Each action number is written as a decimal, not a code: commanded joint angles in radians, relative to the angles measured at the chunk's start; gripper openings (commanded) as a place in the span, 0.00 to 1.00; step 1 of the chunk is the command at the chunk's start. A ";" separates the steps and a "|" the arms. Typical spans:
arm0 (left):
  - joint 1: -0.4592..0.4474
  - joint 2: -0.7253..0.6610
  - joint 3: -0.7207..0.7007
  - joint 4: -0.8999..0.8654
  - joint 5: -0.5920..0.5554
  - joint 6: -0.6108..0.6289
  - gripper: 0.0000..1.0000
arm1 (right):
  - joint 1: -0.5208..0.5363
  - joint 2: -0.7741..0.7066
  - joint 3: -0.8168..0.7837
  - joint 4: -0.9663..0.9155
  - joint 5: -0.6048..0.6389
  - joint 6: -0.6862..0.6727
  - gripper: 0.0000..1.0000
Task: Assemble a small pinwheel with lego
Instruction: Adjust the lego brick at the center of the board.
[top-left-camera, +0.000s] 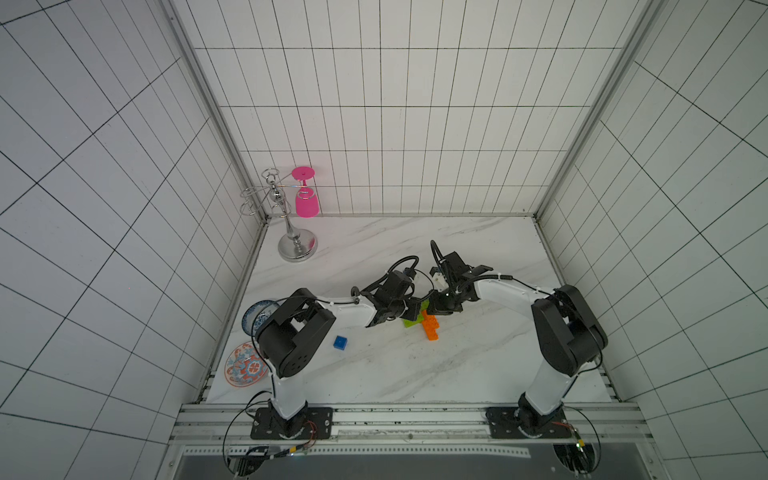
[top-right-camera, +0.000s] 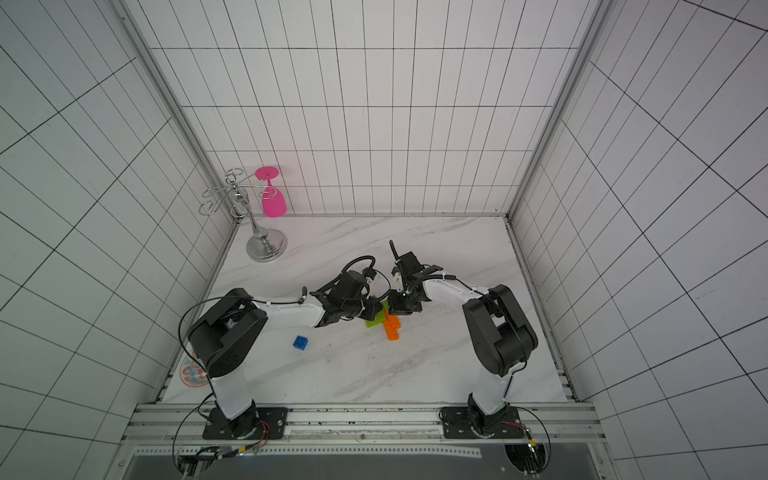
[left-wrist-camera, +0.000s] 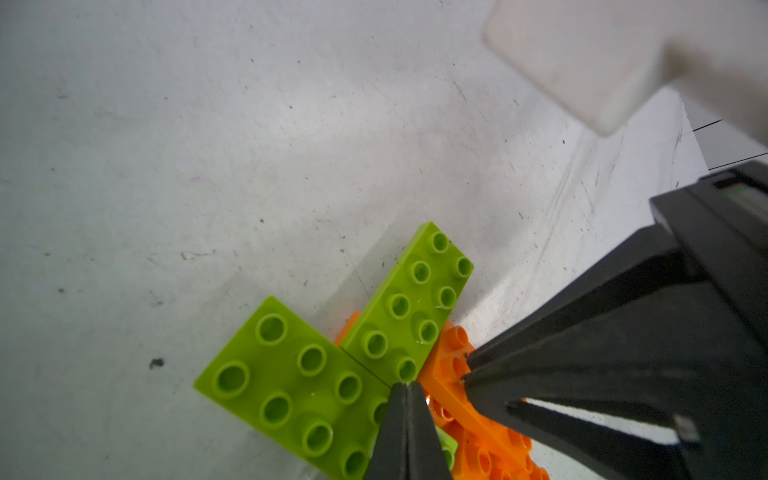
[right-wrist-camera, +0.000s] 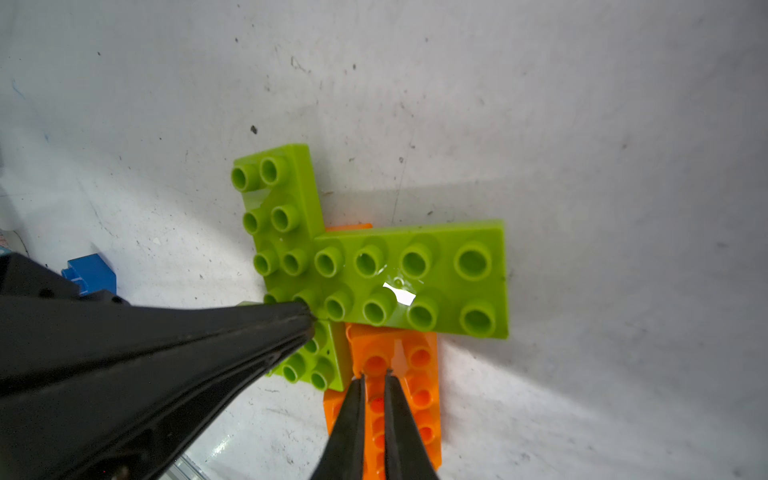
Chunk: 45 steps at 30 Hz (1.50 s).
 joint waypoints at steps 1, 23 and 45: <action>-0.002 0.035 0.010 -0.013 0.005 0.017 0.00 | 0.009 0.022 0.050 -0.011 -0.030 0.001 0.13; -0.002 0.031 -0.004 -0.007 0.003 0.014 0.00 | 0.049 0.048 0.061 -0.013 -0.032 -0.005 0.12; 0.046 -0.237 -0.109 -0.019 -0.034 -0.028 0.00 | 0.104 0.119 0.091 -0.138 0.214 0.026 0.13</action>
